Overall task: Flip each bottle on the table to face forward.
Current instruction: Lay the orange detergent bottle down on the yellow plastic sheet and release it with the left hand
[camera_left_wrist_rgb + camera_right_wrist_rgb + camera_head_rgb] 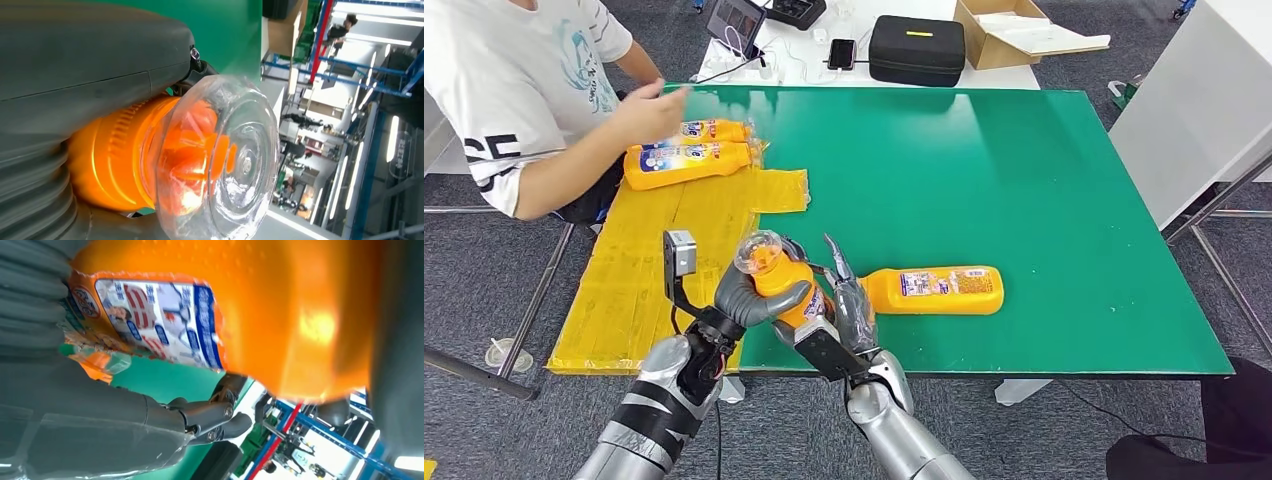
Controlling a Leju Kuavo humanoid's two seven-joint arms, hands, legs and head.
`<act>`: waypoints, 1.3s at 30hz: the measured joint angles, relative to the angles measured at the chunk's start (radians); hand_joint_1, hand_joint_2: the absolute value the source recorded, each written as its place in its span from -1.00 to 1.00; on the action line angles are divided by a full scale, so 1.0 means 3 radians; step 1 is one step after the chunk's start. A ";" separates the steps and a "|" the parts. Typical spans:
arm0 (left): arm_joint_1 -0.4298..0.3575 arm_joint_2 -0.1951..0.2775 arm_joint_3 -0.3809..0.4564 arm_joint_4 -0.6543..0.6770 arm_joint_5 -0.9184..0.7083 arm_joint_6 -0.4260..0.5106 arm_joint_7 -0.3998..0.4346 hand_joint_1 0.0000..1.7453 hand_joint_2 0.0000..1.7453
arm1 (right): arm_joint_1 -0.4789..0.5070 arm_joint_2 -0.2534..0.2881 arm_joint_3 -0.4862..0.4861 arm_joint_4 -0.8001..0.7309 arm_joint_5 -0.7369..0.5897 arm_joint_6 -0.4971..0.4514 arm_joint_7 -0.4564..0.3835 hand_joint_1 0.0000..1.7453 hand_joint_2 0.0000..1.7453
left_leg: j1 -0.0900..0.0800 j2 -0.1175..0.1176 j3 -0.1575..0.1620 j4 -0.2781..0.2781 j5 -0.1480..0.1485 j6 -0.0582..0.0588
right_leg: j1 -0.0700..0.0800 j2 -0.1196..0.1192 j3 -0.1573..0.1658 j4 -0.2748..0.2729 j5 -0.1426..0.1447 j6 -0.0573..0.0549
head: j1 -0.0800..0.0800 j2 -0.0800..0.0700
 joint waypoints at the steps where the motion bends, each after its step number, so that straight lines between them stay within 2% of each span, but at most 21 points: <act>1: 0.0005 0.0000 0.0001 -0.0020 0.0003 0.0023 0.0004 1.00 1.00 | 0.0010 -0.0001 -0.0012 -0.0039 -0.0042 0.0041 0.0000 -1.00 -1.00 | 0.0000 0.0000 0.0000 0.0000 0.0000 0.0000 | 0.0000 0.0000 0.0000 0.0000 0.0000 0.0000 | 0.0000 0.0000; 7: 0.0070 0.0011 0.0062 -0.0139 -0.0029 0.0269 0.0000 1.00 1.00 | 0.0132 -0.0035 -0.0093 -0.0459 -0.0271 0.0306 0.0024 -1.00 -1.00 | 0.0000 0.0000 -0.0001 0.0000 -0.0001 0.0000 | 0.0000 0.0000 -0.0001 0.0000 0.0000 0.0000 | 0.0000 0.0000; 11: 0.0097 0.0011 0.0187 -0.0242 -0.0227 0.0663 -0.0096 1.00 1.00 | 0.0245 -0.0065 -0.0112 -0.0820 -0.0353 0.0445 0.0051 -1.00 -1.00 | 0.0000 0.0000 -0.0001 0.0000 0.0000 0.0000 | 0.0000 0.0000 -0.0002 0.0000 0.0000 0.0000 | 0.0000 0.0000; 17: 0.0124 -0.0013 0.0405 -0.0433 -0.0682 0.1325 -0.0258 1.00 1.00 | 0.0425 -0.0101 -0.0112 -0.1343 -0.0530 0.0485 0.0083 -1.00 -1.00 | 0.0000 0.0001 -0.0001 0.0000 0.0000 0.0000 | 0.0000 0.0001 -0.0002 0.0000 0.0000 0.0000 | 0.0000 0.0000; 21: 0.0130 -0.0034 0.0558 -0.0516 -0.0813 0.1594 -0.0363 1.00 1.00 | 0.0507 -0.0123 -0.0111 -0.1583 -0.0578 0.0472 0.0093 -1.00 -1.00 | 0.0000 0.0001 -0.0001 0.0000 0.0000 0.0000 | 0.0000 0.0001 -0.0002 0.0000 0.0000 0.0000 | 0.0000 0.0000; 27: 0.0125 -0.0041 0.0692 -0.0644 -0.1151 0.2022 -0.0544 1.00 1.00 | 0.0571 -0.0133 -0.0105 -0.1765 -0.0616 0.0462 0.0078 -1.00 -1.00 | 0.0000 0.0001 -0.0001 0.0000 0.0000 0.0000 | 0.0000 0.0001 -0.0003 0.0000 0.0000 0.0000 | 0.0000 0.0000; 32: 0.0039 -0.0031 0.0734 -0.0669 -0.1686 0.2441 -0.0657 1.00 1.00 | 0.0577 -0.0133 -0.0086 -0.1852 -0.0722 0.0445 0.0050 -1.00 -1.00 | 0.0000 0.0001 -0.0001 0.0000 0.0000 0.0000 | 0.0000 0.0001 -0.0002 0.0000 0.0000 0.0000 | 0.0000 0.0000; 39: -0.0050 0.0024 0.0691 -0.0611 -0.2486 0.2866 -0.0691 1.00 1.00 | 0.0565 -0.0132 -0.0053 -0.1896 -0.0876 0.0438 0.0023 -1.00 -1.00 | 0.0000 0.0001 -0.0001 0.0000 0.0000 0.0000 | 0.0000 0.0001 -0.0002 0.0000 0.0000 0.0000 | 0.0000 0.0000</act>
